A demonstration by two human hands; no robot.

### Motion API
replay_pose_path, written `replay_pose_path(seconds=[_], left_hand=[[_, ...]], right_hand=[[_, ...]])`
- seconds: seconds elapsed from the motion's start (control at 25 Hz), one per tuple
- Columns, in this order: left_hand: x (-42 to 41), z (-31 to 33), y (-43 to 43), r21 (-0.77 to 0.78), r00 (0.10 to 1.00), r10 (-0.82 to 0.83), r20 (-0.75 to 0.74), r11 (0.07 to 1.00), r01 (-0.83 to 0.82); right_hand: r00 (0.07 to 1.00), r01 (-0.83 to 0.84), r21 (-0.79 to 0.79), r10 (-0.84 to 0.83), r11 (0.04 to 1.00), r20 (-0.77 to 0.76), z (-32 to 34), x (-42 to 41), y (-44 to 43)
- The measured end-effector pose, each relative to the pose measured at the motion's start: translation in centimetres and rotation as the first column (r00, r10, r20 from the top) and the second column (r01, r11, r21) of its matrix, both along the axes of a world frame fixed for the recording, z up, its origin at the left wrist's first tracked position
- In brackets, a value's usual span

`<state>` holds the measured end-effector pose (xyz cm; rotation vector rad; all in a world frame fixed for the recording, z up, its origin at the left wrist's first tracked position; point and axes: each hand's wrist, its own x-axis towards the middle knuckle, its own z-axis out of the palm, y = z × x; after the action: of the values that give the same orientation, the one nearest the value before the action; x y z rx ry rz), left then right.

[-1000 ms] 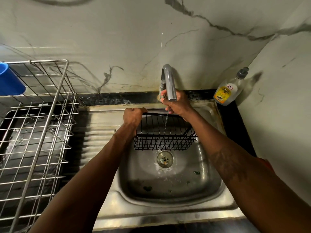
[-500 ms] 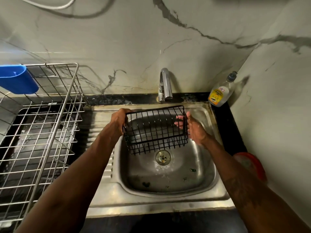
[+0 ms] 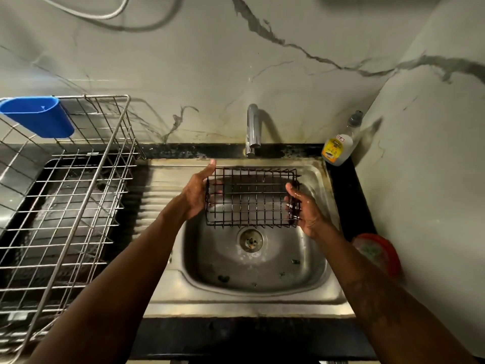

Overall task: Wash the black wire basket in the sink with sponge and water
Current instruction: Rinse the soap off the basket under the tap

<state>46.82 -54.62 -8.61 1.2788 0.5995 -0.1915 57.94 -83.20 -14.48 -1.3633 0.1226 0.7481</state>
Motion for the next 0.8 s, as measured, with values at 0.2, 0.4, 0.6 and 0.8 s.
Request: replay_pose_path(seconds=[0.2,0.4,0.6,0.8], left_hand=[[-2.6,-1.8,-3.0,0.269,0.999,-0.034,0.036,0.963,0.023],[-3.3,-2.4,-3.8,0.393,0.982,0.069,0.175,0.910,-0.134],[-3.0,-6.9,-2.0,0.206,0.941,0.212,-0.264,0.966,-0.159],[-2.4,-4.4,-3.2,0.168,0.954,0.214,-0.208,0.969,-0.181]], right_hand=[[0.989,-0.112,-0.227,0.130,0.967,0.064,1.3,-0.7,-0.4],[0.839,0.107,-0.430,0.151,0.897,0.523,1.1,-2.5,-0.9],[0.967,-0.251,-0.618,0.222,0.746,-0.125,1.3,-1.6,-0.1],[0.976,-0.151,-0.647,0.216,0.747,0.022,2.5,-1.5,-0.1]])
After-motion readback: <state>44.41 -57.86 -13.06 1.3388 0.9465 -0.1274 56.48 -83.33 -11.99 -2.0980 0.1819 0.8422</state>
